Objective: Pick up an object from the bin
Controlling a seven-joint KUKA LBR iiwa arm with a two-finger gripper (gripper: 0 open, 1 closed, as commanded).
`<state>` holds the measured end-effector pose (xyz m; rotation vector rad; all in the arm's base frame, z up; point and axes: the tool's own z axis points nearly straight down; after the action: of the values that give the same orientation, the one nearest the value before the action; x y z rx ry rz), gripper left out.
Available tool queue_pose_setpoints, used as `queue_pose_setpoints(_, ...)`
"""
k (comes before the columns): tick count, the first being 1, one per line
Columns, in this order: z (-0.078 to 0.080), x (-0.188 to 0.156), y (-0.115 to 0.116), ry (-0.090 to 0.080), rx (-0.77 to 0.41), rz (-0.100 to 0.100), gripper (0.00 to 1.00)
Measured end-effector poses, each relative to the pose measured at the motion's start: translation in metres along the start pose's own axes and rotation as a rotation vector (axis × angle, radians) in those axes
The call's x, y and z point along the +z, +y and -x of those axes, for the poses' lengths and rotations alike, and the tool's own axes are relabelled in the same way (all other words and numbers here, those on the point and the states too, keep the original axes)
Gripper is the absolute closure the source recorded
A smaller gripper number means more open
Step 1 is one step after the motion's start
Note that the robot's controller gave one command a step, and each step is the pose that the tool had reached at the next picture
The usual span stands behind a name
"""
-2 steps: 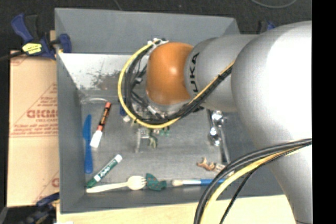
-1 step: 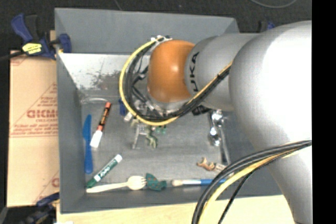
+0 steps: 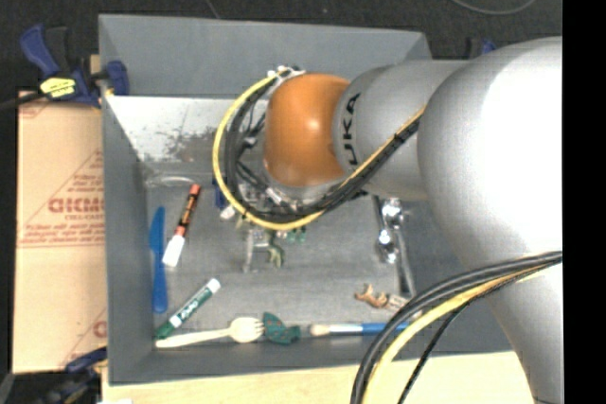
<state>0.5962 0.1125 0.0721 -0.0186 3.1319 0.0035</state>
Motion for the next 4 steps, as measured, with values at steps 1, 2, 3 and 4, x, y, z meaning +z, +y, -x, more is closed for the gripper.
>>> queue_pose_setpoints(1, -0.013, 0.001, -0.019, -0.004, 0.23, 0.004, 0.0)
queue_pose_setpoints(2, -0.008, 0.0, -0.016, -0.009, 0.042, 0.002, 1.0)
queue_pose_setpoints(3, -0.008, -0.001, -0.016, -0.009, 0.042, 0.002, 1.0)
queue_pose_setpoints(4, -0.009, -0.025, -0.017, -0.004, 0.043, 0.002, 1.0)
